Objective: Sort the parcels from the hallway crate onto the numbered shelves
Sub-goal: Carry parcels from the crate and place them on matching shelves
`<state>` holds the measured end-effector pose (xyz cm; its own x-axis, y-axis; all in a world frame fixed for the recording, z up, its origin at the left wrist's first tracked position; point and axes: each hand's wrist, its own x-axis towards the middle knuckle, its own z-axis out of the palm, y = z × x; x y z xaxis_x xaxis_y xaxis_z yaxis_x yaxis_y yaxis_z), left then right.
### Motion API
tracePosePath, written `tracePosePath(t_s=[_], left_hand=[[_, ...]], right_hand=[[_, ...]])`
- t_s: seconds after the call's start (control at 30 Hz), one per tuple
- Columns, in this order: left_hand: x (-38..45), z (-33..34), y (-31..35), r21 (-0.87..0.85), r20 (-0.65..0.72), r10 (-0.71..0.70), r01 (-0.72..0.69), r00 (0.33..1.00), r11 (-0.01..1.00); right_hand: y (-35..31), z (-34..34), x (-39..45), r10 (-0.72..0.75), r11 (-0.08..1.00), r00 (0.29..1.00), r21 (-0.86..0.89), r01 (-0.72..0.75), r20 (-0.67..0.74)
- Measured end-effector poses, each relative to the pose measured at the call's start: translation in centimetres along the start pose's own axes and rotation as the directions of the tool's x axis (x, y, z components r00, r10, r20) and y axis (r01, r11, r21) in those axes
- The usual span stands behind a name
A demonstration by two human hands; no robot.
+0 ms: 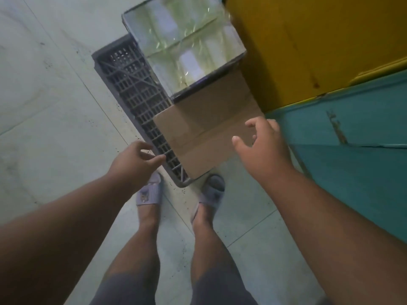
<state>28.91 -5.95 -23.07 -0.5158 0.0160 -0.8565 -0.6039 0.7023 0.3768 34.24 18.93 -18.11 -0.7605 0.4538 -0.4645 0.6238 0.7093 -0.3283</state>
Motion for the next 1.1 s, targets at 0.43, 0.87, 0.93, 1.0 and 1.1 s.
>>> tracePosePath(t_s=[0.43,0.87,0.93,1.0,1.1], left_hand=[[7.4,3.5,2.1,-0.396,0.056,-0.047,0.066,0.997,0.916],[-3.4,-1.5,0.3,-0.519,0.059,-0.102,0.118,0.993,0.847],[-7.8,-3.5,0.6,-0.547,0.055,-0.102,0.115,0.993,0.829],[-12.7,-5.8,1.0,-0.568,0.035,-0.085,0.090,0.996,0.818],[-19.9,-9.3,1.9,-0.594,-0.027,-0.018,-0.002,0.999,0.805]], right_hand=[[5.9,4.8,8.7,0.116,0.973,0.991,-0.210,-0.098,0.074],[1.0,-1.1,0.0,-0.068,0.989,0.998,-0.127,0.069,0.011],[-0.8,-4.0,-3.0,-0.093,0.988,0.996,-0.125,0.094,0.017],[-2.9,-7.7,-6.0,-0.116,0.987,0.993,-0.108,0.117,0.015],[-6.0,-13.6,-10.2,-0.180,0.980,0.984,-0.088,0.178,-0.016]])
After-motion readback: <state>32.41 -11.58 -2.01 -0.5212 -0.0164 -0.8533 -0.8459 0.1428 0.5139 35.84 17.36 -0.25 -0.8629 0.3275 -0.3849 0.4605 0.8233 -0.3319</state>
